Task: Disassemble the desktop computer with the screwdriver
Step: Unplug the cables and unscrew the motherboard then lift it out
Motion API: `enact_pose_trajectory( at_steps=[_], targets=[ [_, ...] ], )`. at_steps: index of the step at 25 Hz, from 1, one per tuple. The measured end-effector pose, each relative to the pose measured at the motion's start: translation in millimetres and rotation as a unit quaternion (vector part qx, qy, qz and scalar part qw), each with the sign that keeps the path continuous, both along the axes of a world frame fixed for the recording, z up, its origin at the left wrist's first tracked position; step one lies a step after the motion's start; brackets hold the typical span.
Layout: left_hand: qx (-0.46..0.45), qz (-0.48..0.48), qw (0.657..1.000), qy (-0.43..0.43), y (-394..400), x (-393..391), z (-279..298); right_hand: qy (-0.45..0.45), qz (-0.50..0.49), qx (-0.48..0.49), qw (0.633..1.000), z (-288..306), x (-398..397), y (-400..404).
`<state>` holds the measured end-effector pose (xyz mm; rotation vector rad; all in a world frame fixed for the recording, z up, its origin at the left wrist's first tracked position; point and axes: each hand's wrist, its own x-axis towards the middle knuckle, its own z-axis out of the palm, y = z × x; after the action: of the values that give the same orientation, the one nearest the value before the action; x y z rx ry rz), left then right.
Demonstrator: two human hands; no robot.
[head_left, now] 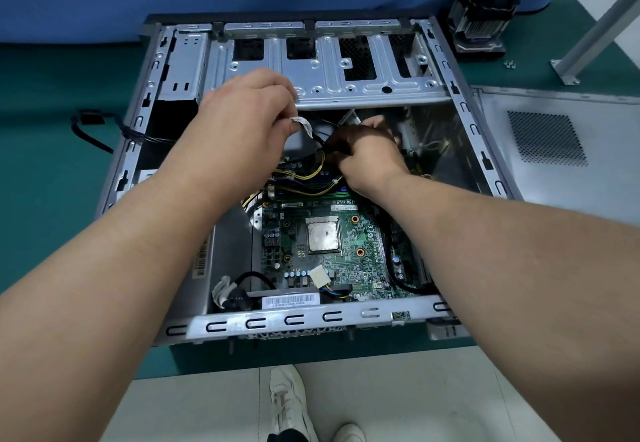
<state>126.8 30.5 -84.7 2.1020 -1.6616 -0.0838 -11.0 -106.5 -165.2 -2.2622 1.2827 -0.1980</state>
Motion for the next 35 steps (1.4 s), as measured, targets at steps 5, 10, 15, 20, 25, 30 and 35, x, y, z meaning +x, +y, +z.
enact_pose_trajectory(
  at_steps=[5,10,15,20,25,30,35],
  targets=[
    [0.002,0.001,1.000,0.001,-1,0,1,0.007,-0.002,0.009,1.000,0,1,-3],
    [-0.013,0.003,1.000,-0.005,-1,3,0,-0.027,-0.014,0.019,0.999,-1,2,-3],
    [-0.003,-0.001,1.000,-0.008,-2,0,1,-0.038,-0.023,0.025,0.999,0,2,-6],
    [-0.013,-0.007,1.000,0.026,2,0,1,-0.011,0.023,0.040,0.999,3,-3,2],
    [0.022,-0.026,0.999,0.023,3,-1,4,0.026,0.069,0.012,0.997,28,-7,16],
    [-0.010,0.001,0.999,0.041,10,-5,8,-0.031,0.072,0.049,0.996,61,-36,43],
    [0.011,0.042,0.999,0.006,7,-6,13,-0.149,-0.068,0.187,0.969,96,-53,58]
  ],
)
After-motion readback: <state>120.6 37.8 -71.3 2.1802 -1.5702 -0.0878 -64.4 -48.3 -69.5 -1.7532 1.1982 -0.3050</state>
